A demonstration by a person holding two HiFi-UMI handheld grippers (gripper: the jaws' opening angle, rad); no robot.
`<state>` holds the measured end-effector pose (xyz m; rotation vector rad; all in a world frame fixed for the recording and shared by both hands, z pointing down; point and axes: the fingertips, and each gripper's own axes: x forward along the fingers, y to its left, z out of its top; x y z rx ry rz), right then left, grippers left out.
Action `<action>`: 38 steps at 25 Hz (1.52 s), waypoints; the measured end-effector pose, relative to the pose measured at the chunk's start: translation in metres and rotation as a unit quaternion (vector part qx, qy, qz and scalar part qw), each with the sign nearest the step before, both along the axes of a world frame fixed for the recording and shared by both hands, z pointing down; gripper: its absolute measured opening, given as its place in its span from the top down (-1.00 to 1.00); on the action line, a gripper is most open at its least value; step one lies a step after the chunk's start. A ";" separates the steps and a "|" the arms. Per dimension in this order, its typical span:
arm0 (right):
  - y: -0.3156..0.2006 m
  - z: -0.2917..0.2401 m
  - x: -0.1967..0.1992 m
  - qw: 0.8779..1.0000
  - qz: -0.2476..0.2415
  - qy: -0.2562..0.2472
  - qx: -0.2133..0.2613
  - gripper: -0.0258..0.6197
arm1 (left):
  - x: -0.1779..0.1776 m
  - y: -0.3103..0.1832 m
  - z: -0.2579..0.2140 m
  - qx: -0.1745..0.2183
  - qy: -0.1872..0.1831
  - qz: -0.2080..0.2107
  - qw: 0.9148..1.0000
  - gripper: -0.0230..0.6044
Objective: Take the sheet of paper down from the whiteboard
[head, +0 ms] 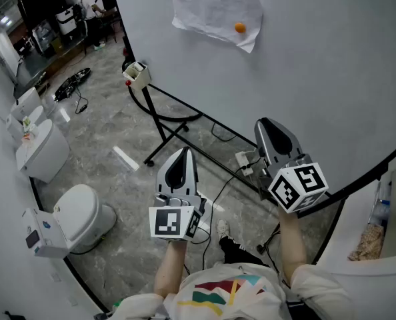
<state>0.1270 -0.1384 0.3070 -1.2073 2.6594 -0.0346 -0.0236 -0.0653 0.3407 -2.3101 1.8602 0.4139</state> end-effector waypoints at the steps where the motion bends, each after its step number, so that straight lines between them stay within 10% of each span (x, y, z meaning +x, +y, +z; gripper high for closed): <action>1: -0.018 -0.004 -0.001 1.000 -0.004 -0.007 0.000 0.80 | 0.003 -0.022 -0.001 0.002 -0.002 0.004 1.000 0.78; 15: -0.171 -0.062 -0.020 0.992 -0.019 -0.123 -0.004 0.58 | 0.039 -0.217 -0.090 0.091 -0.048 0.046 0.994 0.78; 23: -0.182 -0.084 -0.034 0.994 0.004 -0.103 0.032 0.58 | 0.058 -0.234 -0.148 0.167 -0.076 0.116 0.976 0.77; 38: -0.192 -0.080 -0.024 0.986 0.161 -0.047 0.018 0.88 | 0.087 -0.265 -0.167 0.149 -0.139 0.257 0.945 0.44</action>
